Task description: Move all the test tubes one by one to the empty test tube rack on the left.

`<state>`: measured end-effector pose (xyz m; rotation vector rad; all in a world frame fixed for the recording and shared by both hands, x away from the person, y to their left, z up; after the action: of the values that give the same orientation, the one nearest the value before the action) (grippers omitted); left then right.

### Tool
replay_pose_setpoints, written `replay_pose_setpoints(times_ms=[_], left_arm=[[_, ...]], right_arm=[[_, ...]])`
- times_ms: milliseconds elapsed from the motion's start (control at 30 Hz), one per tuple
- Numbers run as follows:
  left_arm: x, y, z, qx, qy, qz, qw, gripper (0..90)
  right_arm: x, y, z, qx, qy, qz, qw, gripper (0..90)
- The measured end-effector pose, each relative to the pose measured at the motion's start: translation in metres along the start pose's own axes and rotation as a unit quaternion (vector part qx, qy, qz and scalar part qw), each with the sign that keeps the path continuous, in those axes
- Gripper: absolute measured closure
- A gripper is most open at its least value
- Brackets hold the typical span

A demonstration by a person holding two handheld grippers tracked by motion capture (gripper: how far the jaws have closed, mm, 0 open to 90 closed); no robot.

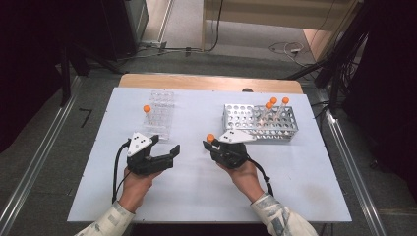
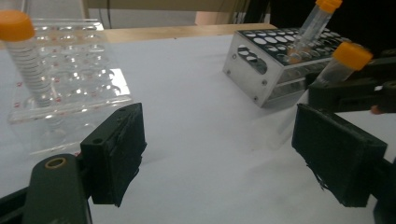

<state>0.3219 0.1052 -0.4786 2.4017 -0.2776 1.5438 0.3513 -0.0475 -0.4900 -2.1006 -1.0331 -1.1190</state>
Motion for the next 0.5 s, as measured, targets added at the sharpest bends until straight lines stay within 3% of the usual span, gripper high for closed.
replay_pose_setpoints(times_ms=[300, 500], left_arm=[[0.016, 0.027, 0.001, -0.034, 0.014, 0.030, 0.9989, 20.3], [0.019, 0.040, 0.003, -0.055, 0.017, 0.050, 0.9971, 32.1]], right_arm=[[0.004, -0.024, 0.017, 0.026, -0.008, -0.018, 0.9995, 71.8], [0.004, -0.035, 0.026, 0.037, -0.013, -0.027, 0.9989, 71.8]])
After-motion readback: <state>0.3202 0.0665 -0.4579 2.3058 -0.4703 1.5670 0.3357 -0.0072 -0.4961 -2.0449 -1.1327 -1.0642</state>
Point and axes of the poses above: each handheld gripper's, and its own axes: z roughly forward along the jaws, x roughly out of its top, y roughly to its right, the point moved 9 cm from there along z, roughly forward along the jaws, and after that the axes turned 9 degrees about x, right-handed, at the moved point
